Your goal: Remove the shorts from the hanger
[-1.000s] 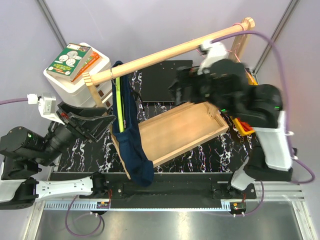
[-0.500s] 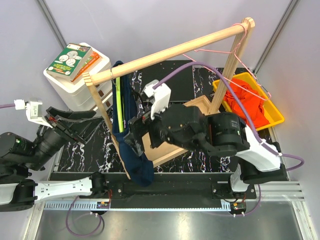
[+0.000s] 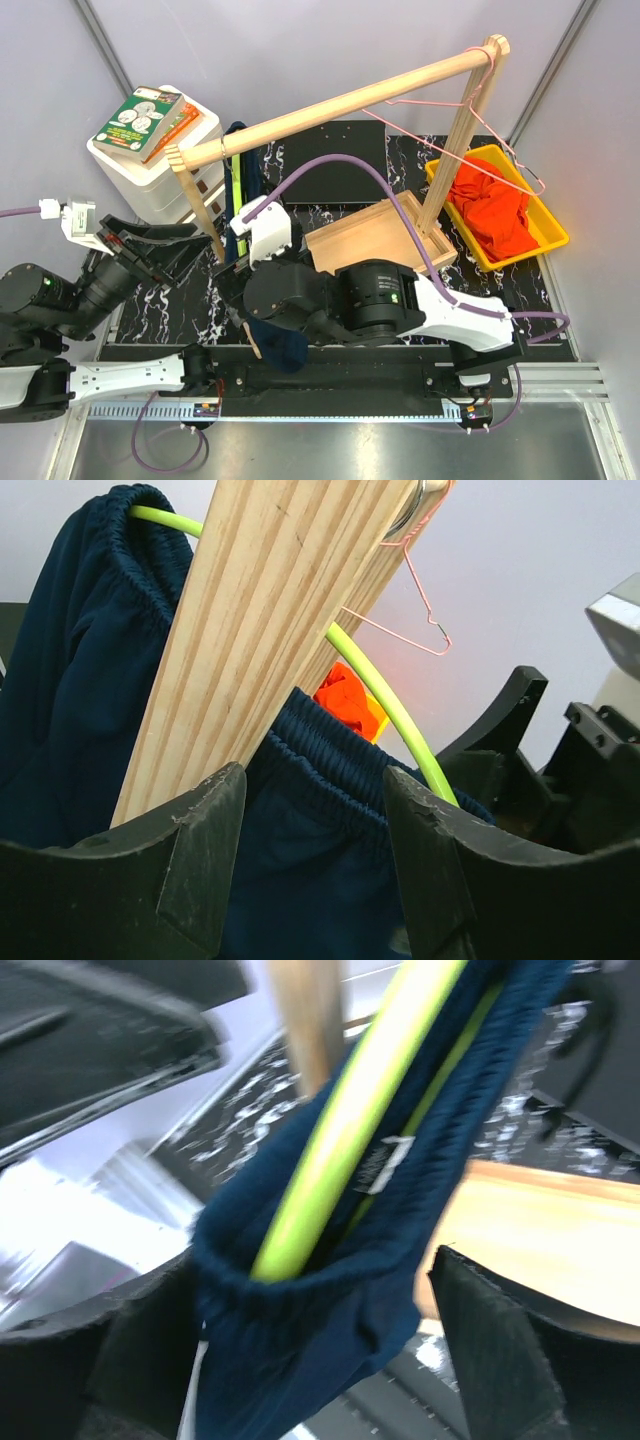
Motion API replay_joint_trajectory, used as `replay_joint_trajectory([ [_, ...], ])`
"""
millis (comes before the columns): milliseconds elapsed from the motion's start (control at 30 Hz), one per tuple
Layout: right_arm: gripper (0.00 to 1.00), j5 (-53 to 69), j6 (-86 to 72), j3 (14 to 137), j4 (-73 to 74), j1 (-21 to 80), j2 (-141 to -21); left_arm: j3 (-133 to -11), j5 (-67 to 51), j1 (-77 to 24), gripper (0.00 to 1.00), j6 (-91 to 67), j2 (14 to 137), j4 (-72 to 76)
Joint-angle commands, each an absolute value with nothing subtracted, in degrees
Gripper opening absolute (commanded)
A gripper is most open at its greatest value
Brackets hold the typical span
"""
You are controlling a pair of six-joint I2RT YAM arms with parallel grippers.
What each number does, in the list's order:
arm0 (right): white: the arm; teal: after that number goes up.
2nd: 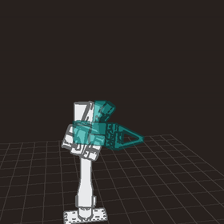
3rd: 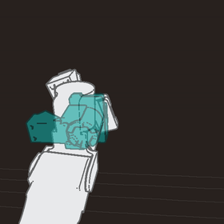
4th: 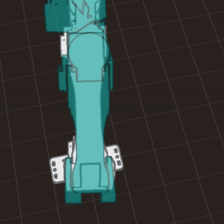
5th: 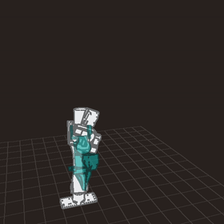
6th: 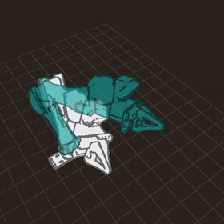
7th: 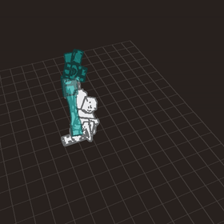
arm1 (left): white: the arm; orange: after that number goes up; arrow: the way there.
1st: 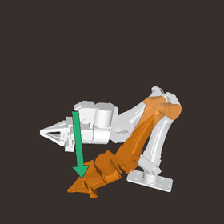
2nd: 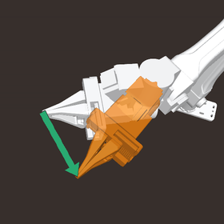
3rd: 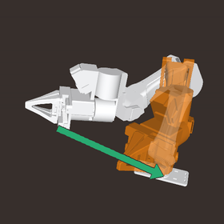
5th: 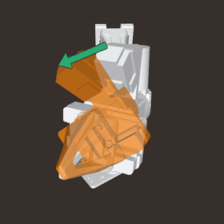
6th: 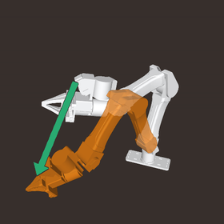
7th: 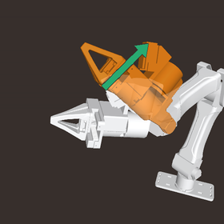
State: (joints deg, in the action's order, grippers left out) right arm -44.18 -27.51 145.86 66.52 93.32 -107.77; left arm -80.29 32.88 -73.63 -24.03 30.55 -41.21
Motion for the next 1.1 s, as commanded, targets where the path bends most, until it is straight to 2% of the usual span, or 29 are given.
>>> replay_joint_trajectory([
  [0, 0.89, -56.77, -28.65, 145.55, 65.92, 93.34, -106.35, -81.12, 33.49, -73.65, 0.6, -24.61, 32.34, -40.34],
  [33, 0.83, -57.13, -28.04, 144.94, 65.13, 93.34, -105.65, -81.3, 33.4, -73.57, 0.6, -24.52, 32.52, -40.25],
  [67, 0.67, -57.56, -27.52, 144.24, 63.21, 93.25, -105.3, -81.39, 33.4, -73.65, 0.6, -24.61, 32.61, -40.34],
  [167, 0.37, -57.83, -26.37, 141.69, 60.31, 93.25, -103.71, -81.56, 33.31, -73.65, 0.59, -24.7, 33.31, -40.25],
  [233, 0.32, -58.18, -26.02, 140.37, 59.51, 93.25, -102.75, -81.65, 33.14, -73.65, 0.59, -24.79, 33.84, -40.17],
  [300, 0.15, -58.8, -25.84, 139.14, 59.15, 93.25, -102.22, -81.74, 32.79, -73.65, 0.59, -24.87, 34.36, -40.17],
  [400, 0.01, -60.55, -25.93, 137.21, 58.97, 93.25, -100.55, -82.0, 32.08, -73.65, 0.58, -24.78, 35.15, -40.17],
  [800, 0.0, -60.39, -13.72, 140.54, 51.07, 93.16, -94.31, -80.33, 27.86, -73.65, 0.57, -25.49, 36.3, -34.02],
  [1067, 0.0, -56.6, -13.97, 132.3, 47.29, 93.25, -86.14, -80.15, 25.67, -73.65, 0.57, -25.75, 37.7, -32.0],
])
